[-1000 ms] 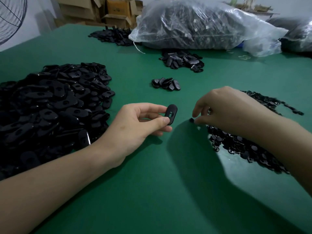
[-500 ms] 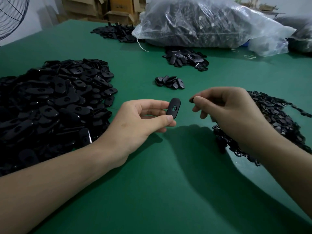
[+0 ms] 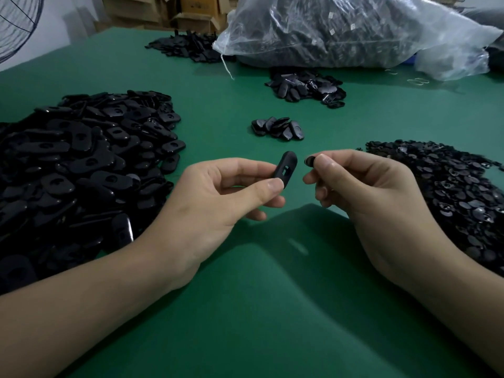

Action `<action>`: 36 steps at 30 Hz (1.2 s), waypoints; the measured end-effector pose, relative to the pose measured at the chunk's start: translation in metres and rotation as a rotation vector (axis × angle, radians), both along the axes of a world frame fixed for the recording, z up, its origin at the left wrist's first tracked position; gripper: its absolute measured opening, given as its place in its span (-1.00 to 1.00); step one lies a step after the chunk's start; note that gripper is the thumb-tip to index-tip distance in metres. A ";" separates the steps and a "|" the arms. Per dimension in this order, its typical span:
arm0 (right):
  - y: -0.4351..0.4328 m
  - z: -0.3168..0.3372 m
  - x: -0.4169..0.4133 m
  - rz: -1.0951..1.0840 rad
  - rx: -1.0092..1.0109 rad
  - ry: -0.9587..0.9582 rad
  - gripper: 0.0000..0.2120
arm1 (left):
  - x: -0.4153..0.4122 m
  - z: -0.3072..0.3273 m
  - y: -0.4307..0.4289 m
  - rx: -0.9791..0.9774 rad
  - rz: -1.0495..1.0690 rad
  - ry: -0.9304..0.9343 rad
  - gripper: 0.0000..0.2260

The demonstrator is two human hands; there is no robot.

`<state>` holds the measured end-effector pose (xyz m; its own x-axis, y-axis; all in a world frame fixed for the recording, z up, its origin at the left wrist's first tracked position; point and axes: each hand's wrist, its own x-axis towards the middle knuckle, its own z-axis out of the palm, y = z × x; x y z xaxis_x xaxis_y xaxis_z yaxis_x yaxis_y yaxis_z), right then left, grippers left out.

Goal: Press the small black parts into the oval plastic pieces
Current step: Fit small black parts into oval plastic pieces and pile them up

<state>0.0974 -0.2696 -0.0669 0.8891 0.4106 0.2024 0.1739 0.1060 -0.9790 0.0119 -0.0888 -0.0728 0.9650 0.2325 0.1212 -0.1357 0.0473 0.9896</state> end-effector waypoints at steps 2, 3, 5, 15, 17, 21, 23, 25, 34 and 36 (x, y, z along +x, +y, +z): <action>-0.002 -0.001 -0.003 0.014 0.028 0.032 -0.79 | 0.000 -0.001 0.000 0.013 -0.017 0.006 -0.94; -0.003 0.000 -0.004 0.024 0.041 0.043 -0.80 | 0.000 0.000 0.000 0.014 -0.024 0.007 -0.95; -0.004 0.001 -0.007 0.047 0.060 0.058 -0.82 | 0.000 0.000 0.000 0.015 -0.026 0.002 -0.91; -0.003 0.008 -0.019 0.121 0.130 0.142 -0.83 | -0.003 0.005 -0.003 0.044 -0.028 -0.006 -0.82; -0.003 0.008 -0.020 0.115 0.123 0.152 -0.84 | -0.003 0.005 -0.003 0.002 -0.015 0.006 -0.91; -0.001 0.006 -0.022 0.105 0.091 0.165 -0.80 | -0.002 0.006 -0.003 -0.021 -0.017 0.013 -0.92; -0.001 0.006 -0.024 0.114 0.078 0.164 -0.79 | -0.001 0.004 -0.002 0.004 0.005 -0.020 -0.92; -0.001 0.007 -0.025 0.129 0.068 0.167 -0.79 | 0.000 0.002 0.000 0.067 0.045 -0.061 -0.93; -0.001 0.008 -0.026 0.139 0.066 0.220 -0.80 | -0.001 0.002 -0.004 -0.027 -0.007 -0.080 -0.93; -0.002 0.008 -0.026 0.133 0.067 0.214 -0.81 | -0.002 0.003 -0.004 -0.048 -0.031 -0.065 -0.91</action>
